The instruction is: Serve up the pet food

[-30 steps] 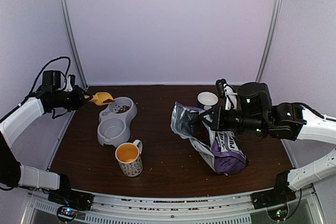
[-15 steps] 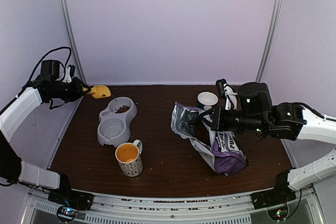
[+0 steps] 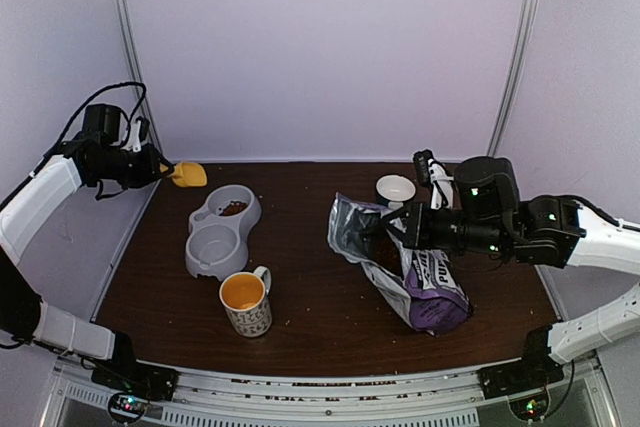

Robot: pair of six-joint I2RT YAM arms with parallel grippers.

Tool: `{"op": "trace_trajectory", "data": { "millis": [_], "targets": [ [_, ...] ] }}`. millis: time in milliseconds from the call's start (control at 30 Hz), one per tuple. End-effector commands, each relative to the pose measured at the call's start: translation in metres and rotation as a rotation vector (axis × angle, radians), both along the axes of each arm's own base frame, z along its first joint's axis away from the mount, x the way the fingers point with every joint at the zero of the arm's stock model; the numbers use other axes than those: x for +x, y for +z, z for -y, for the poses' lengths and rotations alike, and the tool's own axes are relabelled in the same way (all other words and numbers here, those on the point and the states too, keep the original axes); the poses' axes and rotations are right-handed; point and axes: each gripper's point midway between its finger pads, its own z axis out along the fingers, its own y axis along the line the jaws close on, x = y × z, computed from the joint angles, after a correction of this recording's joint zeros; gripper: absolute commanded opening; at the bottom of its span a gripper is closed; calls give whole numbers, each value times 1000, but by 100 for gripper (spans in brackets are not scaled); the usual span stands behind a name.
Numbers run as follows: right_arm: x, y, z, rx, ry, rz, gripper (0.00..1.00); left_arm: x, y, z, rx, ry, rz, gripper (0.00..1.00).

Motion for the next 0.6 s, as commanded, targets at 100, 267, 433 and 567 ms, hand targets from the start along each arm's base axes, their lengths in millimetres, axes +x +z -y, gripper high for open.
{"op": "trace_trajectory", "data": {
  "millis": [100, 267, 433, 567],
  "targets": [
    [5, 3, 10, -16, -40, 12, 0, -3, 25, 0, 108, -22, 94, 0],
    [5, 3, 9, -19, -37, 10, 0, -2, 26, 9, 116, -68, 98, 0],
    [5, 1, 11, -20, -41, 8, 0, -1, 25, 14, 155, -91, 93, 0],
    [4, 0, 12, -21, -44, 6, 0, -2, 26, 12, 173, -80, 91, 0]
  ]
}}
